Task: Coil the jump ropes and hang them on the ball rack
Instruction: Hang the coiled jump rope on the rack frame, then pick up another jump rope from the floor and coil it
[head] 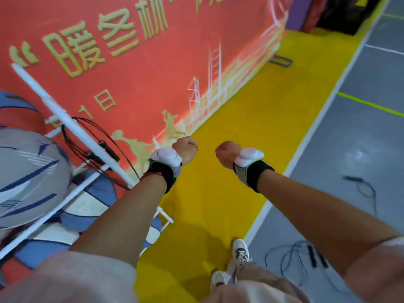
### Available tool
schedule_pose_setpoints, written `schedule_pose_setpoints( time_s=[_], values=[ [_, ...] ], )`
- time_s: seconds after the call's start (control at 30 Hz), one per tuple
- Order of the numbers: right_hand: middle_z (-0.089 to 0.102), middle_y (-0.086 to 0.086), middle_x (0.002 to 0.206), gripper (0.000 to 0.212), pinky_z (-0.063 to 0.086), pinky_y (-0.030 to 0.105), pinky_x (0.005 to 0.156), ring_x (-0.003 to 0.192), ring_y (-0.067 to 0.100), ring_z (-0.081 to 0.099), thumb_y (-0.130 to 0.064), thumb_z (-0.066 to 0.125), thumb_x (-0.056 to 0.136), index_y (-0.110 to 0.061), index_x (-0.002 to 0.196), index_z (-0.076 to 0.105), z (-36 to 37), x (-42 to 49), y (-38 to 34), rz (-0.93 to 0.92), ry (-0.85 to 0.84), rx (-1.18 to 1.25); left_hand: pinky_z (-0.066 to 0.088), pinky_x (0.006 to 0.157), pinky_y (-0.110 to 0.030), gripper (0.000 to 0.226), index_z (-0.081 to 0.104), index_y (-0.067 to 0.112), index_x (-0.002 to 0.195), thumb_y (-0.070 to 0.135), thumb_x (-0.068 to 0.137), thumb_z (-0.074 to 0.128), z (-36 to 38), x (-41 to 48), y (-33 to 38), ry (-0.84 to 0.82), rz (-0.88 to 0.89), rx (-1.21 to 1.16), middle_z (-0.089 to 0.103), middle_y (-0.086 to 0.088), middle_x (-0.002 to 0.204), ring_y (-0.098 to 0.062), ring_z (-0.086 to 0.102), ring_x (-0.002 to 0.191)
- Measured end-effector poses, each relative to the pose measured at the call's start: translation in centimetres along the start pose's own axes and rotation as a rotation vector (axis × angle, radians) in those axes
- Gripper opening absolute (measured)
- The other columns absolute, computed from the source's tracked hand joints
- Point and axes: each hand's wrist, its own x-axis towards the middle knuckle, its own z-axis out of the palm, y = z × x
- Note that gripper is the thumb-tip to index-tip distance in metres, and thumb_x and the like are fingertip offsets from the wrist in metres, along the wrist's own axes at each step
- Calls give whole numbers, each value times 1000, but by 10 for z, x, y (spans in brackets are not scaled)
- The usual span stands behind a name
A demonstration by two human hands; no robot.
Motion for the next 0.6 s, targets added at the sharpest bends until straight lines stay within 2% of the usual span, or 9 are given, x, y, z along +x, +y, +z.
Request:
schedule_pose_setpoints(
  time_s=[0.07,0.17,0.23,0.37,0.5,0.57,0.6],
  values=[
    [63,17,128,36,43,30,88,120,34,58,-20,49,96,-5,126,62,-2,-13,30,65,18,3,45,78,-43,18,56,19,117,15,103,45,26,-3,0,-79,-5,-6,51,-10,105,-30,51,88],
    [62,16,131,37,38,26,83,122,33,57,-20,49,96,-7,129,61,-5,-28,67,148,39,47,51,90,-46,27,60,16,125,17,102,47,63,-7,1,-137,-8,60,59,-13,121,-32,60,107],
    [61,15,131,37,37,25,82,123,32,57,-19,49,96,-7,129,61,-6,-38,91,199,47,81,51,94,-48,26,65,14,120,15,101,46,87,-13,4,-164,9,72,61,-11,127,-34,60,114],
    [61,16,131,36,36,25,80,123,33,57,-17,50,96,-6,128,61,-9,-58,149,315,72,152,58,87,-46,21,65,29,87,18,95,48,142,-20,12,-291,-33,116,70,-10,110,-34,68,100],
    [61,19,131,36,38,25,75,120,35,58,-14,49,96,-2,128,60,-20,-82,216,448,93,261,51,71,-34,16,65,18,95,13,95,50,207,-25,28,-381,-66,124,68,-11,107,-28,57,81],
    [61,20,131,36,40,22,62,109,33,60,-12,48,96,0,128,59,-29,-95,255,505,119,308,48,65,-29,18,65,17,96,11,95,49,243,-30,40,-437,-67,157,69,-12,107,-26,56,79],
    [62,19,129,36,43,20,61,103,29,60,-12,47,96,0,128,59,-35,-102,271,534,122,312,47,62,-27,18,65,17,95,11,95,48,259,-32,47,-455,-59,166,69,-12,105,-26,56,79]
  ],
)
